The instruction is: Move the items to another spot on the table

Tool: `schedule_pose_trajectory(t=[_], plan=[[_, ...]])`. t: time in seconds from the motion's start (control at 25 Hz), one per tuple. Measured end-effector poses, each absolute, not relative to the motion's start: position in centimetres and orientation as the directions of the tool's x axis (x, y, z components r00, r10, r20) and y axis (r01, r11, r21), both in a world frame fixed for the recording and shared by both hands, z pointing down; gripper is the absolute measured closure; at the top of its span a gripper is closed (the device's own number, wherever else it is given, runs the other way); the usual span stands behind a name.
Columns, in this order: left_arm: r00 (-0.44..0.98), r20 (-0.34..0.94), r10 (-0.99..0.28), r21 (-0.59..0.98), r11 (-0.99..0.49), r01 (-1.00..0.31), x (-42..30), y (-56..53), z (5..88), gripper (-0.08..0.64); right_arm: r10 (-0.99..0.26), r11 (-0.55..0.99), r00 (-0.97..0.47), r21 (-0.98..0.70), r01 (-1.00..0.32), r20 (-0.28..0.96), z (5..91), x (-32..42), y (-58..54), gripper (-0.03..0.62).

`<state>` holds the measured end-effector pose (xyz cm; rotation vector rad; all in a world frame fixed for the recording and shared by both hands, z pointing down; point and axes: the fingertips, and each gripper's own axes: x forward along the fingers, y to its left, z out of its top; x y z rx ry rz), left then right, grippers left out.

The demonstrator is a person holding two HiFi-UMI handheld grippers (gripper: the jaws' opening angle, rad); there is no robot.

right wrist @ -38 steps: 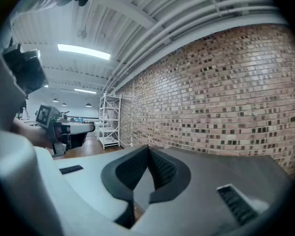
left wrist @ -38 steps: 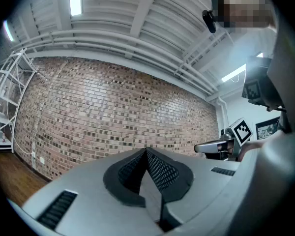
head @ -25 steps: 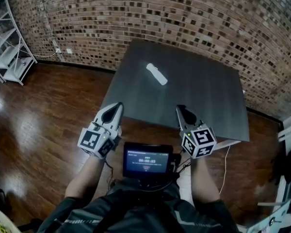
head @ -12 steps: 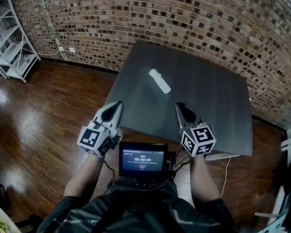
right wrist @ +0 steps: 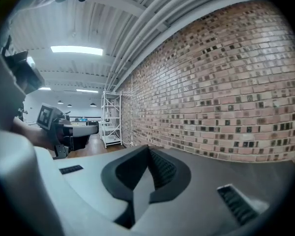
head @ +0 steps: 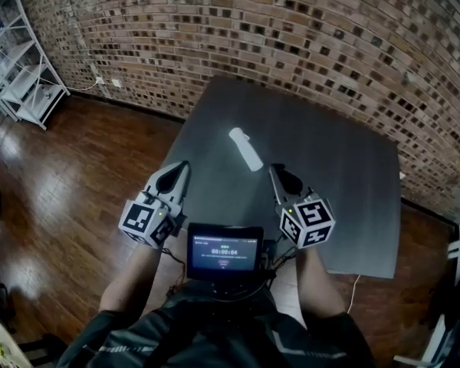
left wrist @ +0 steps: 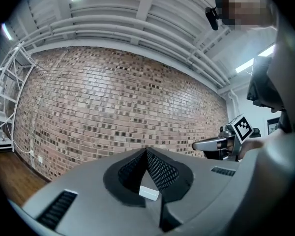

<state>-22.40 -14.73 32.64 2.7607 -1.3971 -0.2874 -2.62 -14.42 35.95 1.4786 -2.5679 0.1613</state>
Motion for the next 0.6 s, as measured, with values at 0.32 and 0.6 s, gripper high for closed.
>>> schedule_pose_trajectory(t=[0.32, 0.6], plan=[[0.573, -0.119, -0.811, 0.103, -0.584, -0.805, -19.1, -18.9, 32.6, 0.566, -0.816, 0.539, -0.531, -0.03, -0.842, 0.228, 36.7, -0.5, -19.1, 0.591], [0.593, -0.105, -0.799, 0.117, -0.602, -0.79, -18.2, -22.7, 33.2, 0.566, -0.81, 0.535, -0.526, -0.039, -0.844, 0.259, 37.9, -0.6, -22.6, 0.591]])
